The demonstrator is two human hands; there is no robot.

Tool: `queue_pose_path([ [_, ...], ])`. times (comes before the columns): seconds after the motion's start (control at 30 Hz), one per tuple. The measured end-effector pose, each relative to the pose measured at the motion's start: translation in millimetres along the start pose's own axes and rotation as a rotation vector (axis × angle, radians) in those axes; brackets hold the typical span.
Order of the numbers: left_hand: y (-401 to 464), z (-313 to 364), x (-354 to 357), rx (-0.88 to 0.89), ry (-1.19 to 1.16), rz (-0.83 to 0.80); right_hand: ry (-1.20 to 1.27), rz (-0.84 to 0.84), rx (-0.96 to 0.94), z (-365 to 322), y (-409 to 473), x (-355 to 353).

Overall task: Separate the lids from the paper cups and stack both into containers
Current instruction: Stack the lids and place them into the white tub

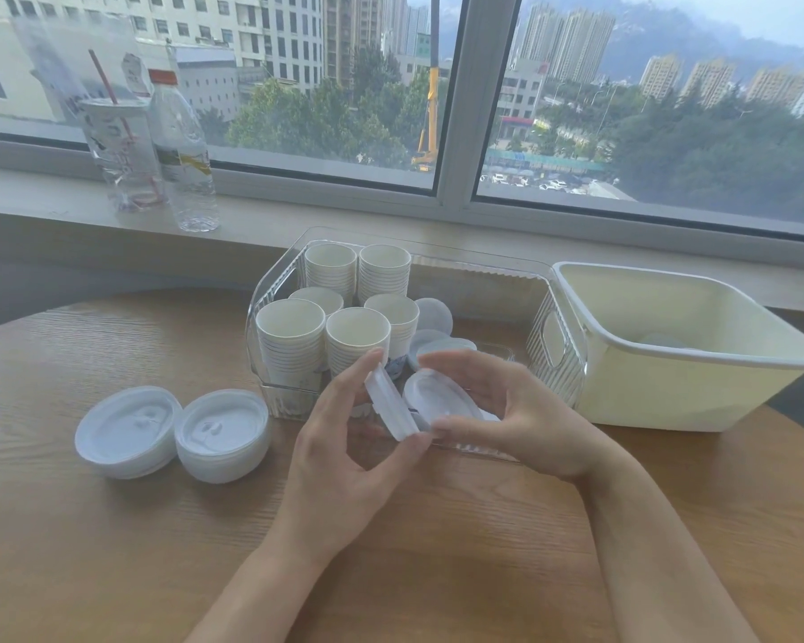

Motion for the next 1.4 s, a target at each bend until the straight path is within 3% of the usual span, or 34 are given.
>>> queue_pose_path([
  [0.17, 0.6, 11.5, 1.2, 0.062, 0.036, -0.010, -0.025, 0.142, -0.065, -6.1, 4.7, 4.7],
  [0.33, 2.3, 14.6, 1.0, 0.102, 0.051, -0.035, 0.118, 0.046, -0.066, -2.7, 6.1, 12.0],
  [0.6, 2.0, 13.4, 2.5, 0.134, 0.041, -0.080, 0.120, -0.036, -0.055, -0.1, 4.4, 11.4],
  [0.83, 2.2, 13.4, 2.2, 0.152, 0.075, -0.078, 0.138, -0.006, -0.014, 3.8, 7.3, 13.9],
  [0.97, 2.3, 13.8, 0.7, 0.184, 0.155, -0.002, -0.003, 0.051, -0.027, 5.1, 9.1, 15.7],
  [1.07, 3.9, 6.6, -4.1, 0.153, 0.185, 0.073, -0.222, 0.090, 0.073, 9.5, 8.4, 12.3],
  [1.23, 3.5, -1.6, -5.7, 0.132, 0.158, 0.097, -0.400, 0.009, 0.214, 14.2, 6.1, 9.1],
  [1.4, 3.2, -2.5, -4.4, 0.111, 0.151, 0.074, -0.355, 0.069, 0.174, 15.1, 5.2, 3.9],
])
Point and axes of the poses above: each hand's wrist, its own y-axis towards the middle knuckle, its own x-axis out of the palm, z = x × y, the point moved 3 cm from there along y, towards the middle knuckle, and after that the axes turned 2 degrees about -z, right-handed, at the moved point
